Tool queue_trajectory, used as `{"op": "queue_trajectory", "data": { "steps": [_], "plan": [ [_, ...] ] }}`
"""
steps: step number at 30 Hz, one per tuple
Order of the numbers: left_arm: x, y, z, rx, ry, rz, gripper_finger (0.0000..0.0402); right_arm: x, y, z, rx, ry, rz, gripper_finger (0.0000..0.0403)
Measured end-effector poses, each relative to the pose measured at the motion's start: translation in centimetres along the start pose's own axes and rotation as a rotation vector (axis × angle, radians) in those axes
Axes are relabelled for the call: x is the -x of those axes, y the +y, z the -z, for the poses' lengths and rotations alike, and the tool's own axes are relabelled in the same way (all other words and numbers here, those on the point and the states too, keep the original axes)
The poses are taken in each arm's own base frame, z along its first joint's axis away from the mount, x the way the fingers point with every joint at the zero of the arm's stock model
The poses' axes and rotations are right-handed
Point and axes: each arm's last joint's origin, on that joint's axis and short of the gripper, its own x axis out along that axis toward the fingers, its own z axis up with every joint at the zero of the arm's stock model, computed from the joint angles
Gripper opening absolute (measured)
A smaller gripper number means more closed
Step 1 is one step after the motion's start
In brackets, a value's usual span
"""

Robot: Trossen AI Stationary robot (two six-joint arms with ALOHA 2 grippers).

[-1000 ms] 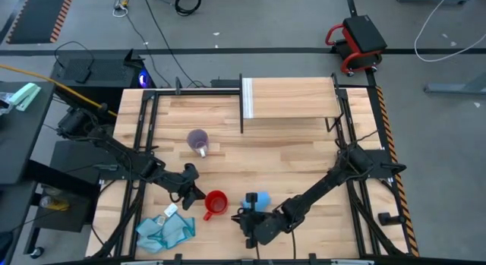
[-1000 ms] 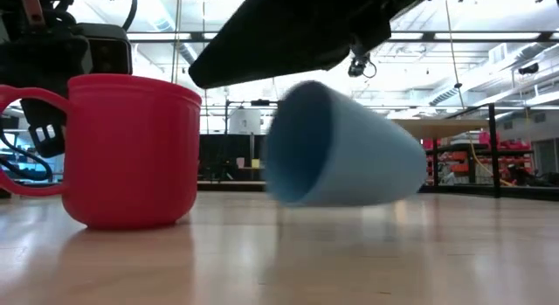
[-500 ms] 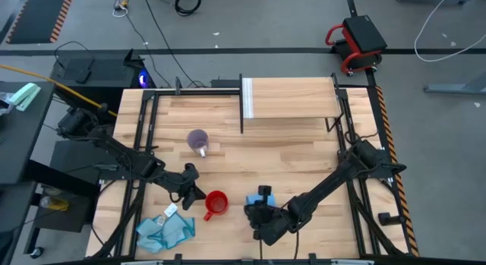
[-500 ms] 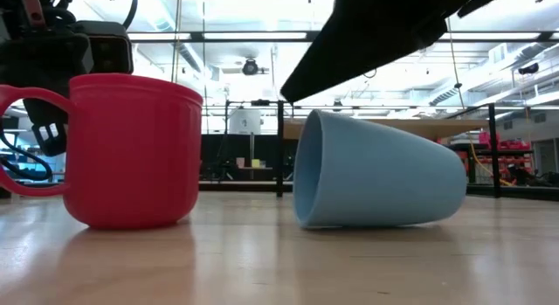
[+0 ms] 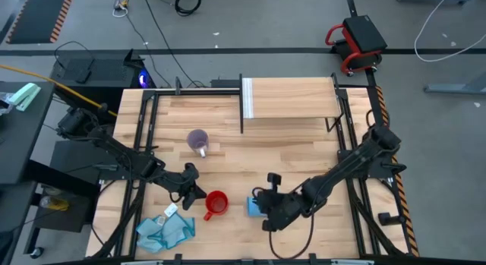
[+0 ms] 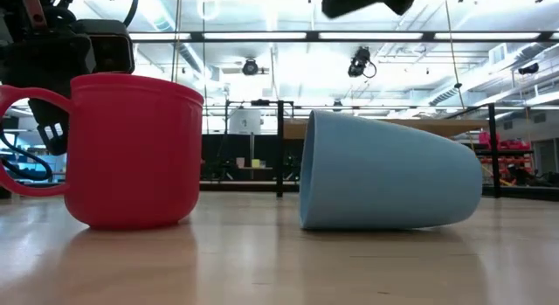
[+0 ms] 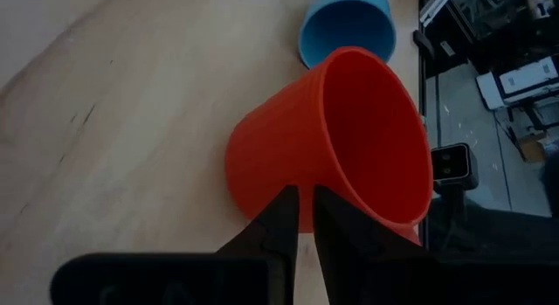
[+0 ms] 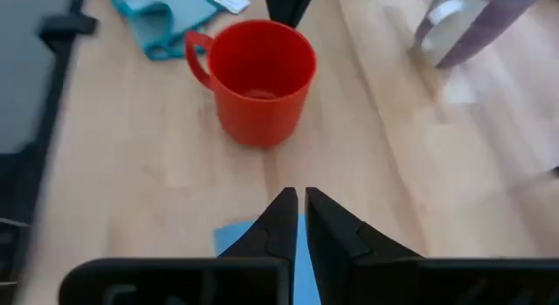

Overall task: Stack small to large cups/mugs on shelf
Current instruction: Adjust the blue cup

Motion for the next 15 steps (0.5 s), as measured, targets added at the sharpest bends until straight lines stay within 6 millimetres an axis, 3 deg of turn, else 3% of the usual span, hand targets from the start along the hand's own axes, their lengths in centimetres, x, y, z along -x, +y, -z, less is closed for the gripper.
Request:
{"op": "queue_trajectory", "data": {
  "steps": [5, 15],
  "plan": [
    [0.0, 0.0, -0.1, -0.026, -0.018, -0.012, 0.0044, 1.0, -0.2, 1.2, -0.093, 0.122, -0.004, 0.0064],
    [0.0, 0.1, -0.2, -0.042, -0.048, -0.033, 0.0045, 0.2, 3.6, 5.4, -0.116, 0.229, 0.014, 0.0083]
  ]
}}
